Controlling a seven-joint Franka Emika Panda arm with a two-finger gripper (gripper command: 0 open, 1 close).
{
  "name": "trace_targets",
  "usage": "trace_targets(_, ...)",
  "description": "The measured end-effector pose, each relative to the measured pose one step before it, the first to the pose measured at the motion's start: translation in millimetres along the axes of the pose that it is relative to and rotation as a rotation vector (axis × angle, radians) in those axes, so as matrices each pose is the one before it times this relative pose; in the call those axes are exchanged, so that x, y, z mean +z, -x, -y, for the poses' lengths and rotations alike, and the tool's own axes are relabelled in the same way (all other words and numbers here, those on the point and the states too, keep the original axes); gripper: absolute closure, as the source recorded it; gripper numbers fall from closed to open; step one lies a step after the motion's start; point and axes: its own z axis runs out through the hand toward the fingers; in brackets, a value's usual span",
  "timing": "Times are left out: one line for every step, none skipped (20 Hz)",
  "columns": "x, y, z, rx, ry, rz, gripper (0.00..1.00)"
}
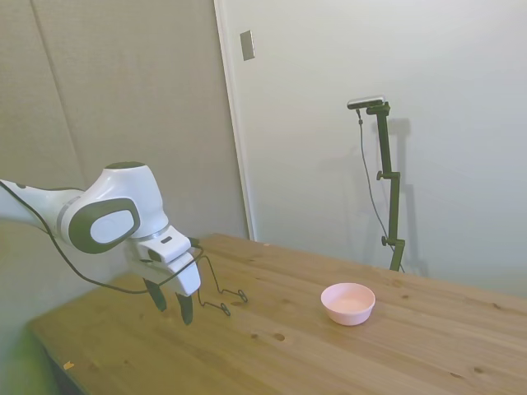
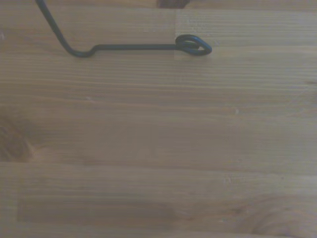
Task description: Load the bowl
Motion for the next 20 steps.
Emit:
trace_targets(0.40,-0.11,0.07,0.00139,0.00077,0.00051,0.00)
trace_targets(0.52,-0.42,-0.23,0.00527,0.00614,-0.00388,0.00)
trace_targets(-2.09,-2.90,-0.96,-0.00494,0.00587,-0.01314,0.00)
trace_targets(-7.80,-9.42,-2.45,0.00064,0.00263,-0.02651,0.00)
trace_targets(-10.18,-13.73,-3.84,0.01004,-0.00353,-0.02669,0.00)
trace_targets(-10.87,-19.34,-6.78,0.01649,-0.00181,-0.03017,0.00)
trace_targets(-8.46,-19.51,-6.18,0.01534,-0.00011,-0.02580,0.00)
trace_targets(-5.69,-19.09,-5.02,0.01277,-0.00148,-0.01758,0.00)
trace_targets(-4.71,-19.38,-3.63,0.00928,-0.00171,-0.01753,0.00)
trace_targets(-2.42,-17.94,-2.00,0.00821,-0.00062,-0.01614,0.00)
trace_targets(-1.63,-17.43,-0.03,0.00631,-0.00577,-0.01483,0.00)
trace_targets(0.17,-15.19,0.90,0.00325,-0.00695,-0.01554,0.00)
trace_targets(0.45,-15.98,2.46,0.00599,-0.01364,-0.03082,0.00)
trace_targets(15.34,-33.19,10.14,0.01184,-0.01208,-0.04669,0.00)
trace_targets(-0.42,-0.77,1.19,-0.00441,0.00107,-0.00379,0.00)
trace_targets(1.89,0.21,0.97,-0.00954,0.00292,-0.00821,0.00)
trace_targets(4.71,-0.94,1.16,-0.00332,-0.00658,-0.01224,0.00)
trace_targets(7.24,-1.79,1.49,-0.00012,-0.00800,-0.01080,0.00)
trace_targets(10.46,-3.26,0.56,0.00253,-0.00729,-0.01193,0.00)
trace_targets(12.19,-3.42,0.13,0.00616,-0.00818,-0.01027,0.00)
